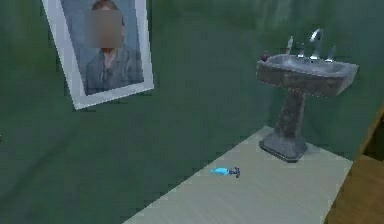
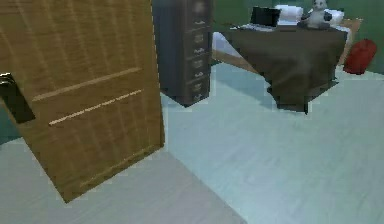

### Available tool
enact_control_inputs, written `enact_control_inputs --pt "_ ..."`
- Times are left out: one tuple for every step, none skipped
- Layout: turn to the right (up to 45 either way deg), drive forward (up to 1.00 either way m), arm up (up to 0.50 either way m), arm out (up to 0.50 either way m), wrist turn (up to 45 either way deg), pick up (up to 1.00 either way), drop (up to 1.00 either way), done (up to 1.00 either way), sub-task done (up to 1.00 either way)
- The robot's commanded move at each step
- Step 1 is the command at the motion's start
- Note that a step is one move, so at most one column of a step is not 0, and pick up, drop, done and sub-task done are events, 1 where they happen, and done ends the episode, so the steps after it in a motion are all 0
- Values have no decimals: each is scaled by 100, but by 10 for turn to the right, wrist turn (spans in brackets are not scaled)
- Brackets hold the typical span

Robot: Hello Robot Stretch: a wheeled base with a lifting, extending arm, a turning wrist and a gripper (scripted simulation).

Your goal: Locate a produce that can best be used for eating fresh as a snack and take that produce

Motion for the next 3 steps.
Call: enact_control_inputs --pt "-390 0 0 0 0 0 0 0 0" --pt "0 20 0 0 0 0 0 0 0" --pt "-450 0 0 0 0 0 0 0 0"
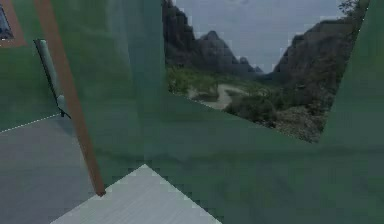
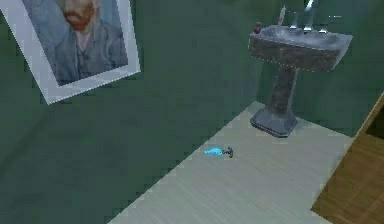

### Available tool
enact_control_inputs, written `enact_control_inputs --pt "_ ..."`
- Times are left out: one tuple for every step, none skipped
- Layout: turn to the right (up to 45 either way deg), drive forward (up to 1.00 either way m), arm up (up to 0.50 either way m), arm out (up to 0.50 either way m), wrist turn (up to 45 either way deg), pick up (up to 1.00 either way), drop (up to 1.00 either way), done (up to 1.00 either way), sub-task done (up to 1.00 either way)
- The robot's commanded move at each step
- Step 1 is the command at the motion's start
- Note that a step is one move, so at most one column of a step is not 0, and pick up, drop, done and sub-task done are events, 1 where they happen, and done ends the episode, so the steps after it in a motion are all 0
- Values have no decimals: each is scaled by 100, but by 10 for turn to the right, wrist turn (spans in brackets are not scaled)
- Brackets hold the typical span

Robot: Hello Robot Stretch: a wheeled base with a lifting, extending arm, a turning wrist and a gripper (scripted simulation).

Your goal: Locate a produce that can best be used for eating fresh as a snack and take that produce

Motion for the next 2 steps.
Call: enact_control_inputs --pt "0 35 0 0 0 0 0 0 0" --pt "-450 0 0 0 0 0 0 0 0"
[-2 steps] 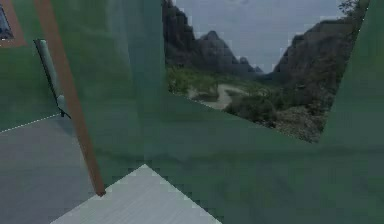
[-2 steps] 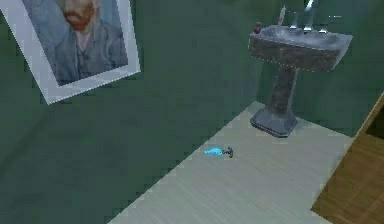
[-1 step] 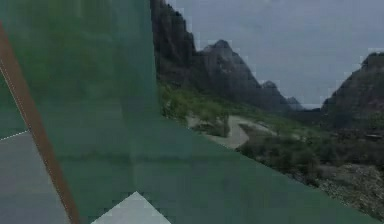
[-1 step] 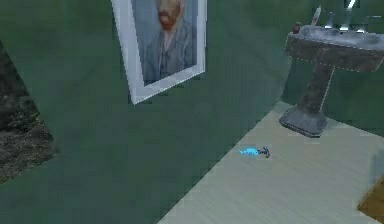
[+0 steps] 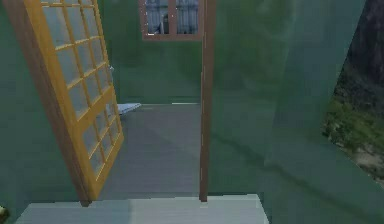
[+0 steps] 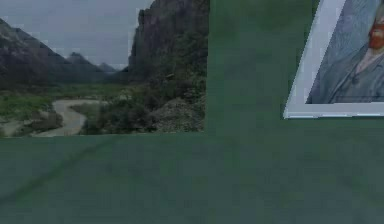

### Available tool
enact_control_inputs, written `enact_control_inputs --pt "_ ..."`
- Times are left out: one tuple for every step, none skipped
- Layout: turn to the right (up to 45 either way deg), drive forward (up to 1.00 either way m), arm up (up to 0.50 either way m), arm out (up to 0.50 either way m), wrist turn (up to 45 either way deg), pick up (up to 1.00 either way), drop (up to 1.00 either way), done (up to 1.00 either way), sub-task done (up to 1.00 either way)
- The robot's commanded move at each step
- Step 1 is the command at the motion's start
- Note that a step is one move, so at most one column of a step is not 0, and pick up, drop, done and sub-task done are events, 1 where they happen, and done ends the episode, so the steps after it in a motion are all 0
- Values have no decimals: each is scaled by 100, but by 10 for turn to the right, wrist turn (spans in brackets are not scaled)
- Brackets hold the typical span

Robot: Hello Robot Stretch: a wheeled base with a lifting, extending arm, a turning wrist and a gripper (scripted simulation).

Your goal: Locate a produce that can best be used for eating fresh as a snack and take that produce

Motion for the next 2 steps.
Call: enact_control_inputs --pt "-120 0 0 0 0 0 0 0 0" --pt "0 70 0 0 0 0 0 0 0"
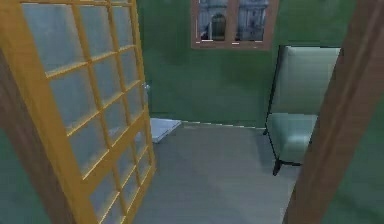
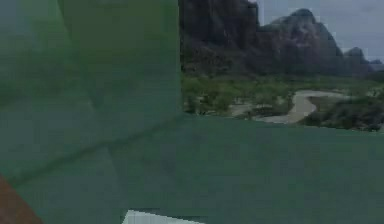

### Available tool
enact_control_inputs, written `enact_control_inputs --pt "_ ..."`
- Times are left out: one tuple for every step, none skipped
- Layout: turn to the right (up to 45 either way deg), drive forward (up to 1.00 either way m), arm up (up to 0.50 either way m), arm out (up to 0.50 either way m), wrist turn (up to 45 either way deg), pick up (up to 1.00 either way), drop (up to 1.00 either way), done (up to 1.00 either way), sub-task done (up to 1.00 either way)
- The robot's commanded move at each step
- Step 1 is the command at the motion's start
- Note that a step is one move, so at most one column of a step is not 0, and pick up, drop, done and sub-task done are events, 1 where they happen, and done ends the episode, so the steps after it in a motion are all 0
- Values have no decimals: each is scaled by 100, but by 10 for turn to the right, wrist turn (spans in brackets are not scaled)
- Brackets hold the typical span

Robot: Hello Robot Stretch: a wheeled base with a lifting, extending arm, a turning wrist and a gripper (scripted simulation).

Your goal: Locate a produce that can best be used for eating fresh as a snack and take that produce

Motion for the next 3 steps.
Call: enact_control_inputs --pt "-330 0 0 0 0 0 0 0 0" --pt "0 25 0 0 0 0 0 0 0" --pt "450 0 0 0 0 0 0 0 0"
